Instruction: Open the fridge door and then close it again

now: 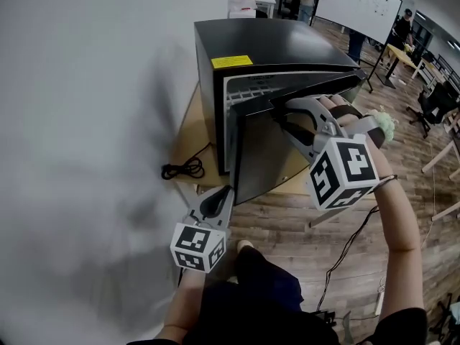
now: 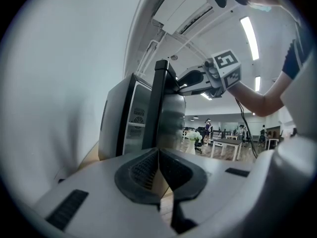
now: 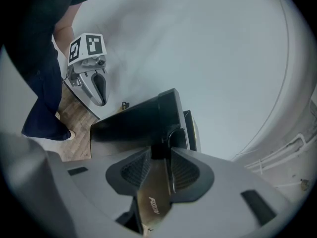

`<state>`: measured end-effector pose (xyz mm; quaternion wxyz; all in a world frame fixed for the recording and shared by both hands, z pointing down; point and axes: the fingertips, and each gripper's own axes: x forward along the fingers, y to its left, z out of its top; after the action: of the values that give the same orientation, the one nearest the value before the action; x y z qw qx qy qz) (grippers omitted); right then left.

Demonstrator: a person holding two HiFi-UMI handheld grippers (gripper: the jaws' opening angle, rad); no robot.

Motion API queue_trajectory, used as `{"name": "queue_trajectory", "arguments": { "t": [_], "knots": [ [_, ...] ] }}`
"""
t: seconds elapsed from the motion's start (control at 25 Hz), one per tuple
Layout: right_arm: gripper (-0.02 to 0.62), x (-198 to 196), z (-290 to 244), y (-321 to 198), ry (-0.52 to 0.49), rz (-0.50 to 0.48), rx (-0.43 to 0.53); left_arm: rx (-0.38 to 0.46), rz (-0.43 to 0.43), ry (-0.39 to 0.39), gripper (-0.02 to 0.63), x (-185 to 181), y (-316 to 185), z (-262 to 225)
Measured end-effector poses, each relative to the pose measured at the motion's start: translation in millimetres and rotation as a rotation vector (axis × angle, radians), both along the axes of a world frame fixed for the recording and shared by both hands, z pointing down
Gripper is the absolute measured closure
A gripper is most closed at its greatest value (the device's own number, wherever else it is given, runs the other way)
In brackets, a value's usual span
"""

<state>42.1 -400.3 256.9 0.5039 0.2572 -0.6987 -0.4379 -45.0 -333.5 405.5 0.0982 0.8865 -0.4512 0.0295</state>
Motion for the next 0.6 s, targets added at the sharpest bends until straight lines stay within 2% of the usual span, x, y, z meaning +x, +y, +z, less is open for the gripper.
{"name": "queue_trajectory", "arguments": {
  "t": [0.28,0.6],
  "knots": [
    [0.503,6,-1,14,0.017,-0.038,-0.001,0.001,0.044,-0.017,0.597,3,30,1],
    [0.500,29,1,50,0.050,0.008,-0.003,-0.021,0.071,-0.021,0.597,12,73,12]
  ]
}}
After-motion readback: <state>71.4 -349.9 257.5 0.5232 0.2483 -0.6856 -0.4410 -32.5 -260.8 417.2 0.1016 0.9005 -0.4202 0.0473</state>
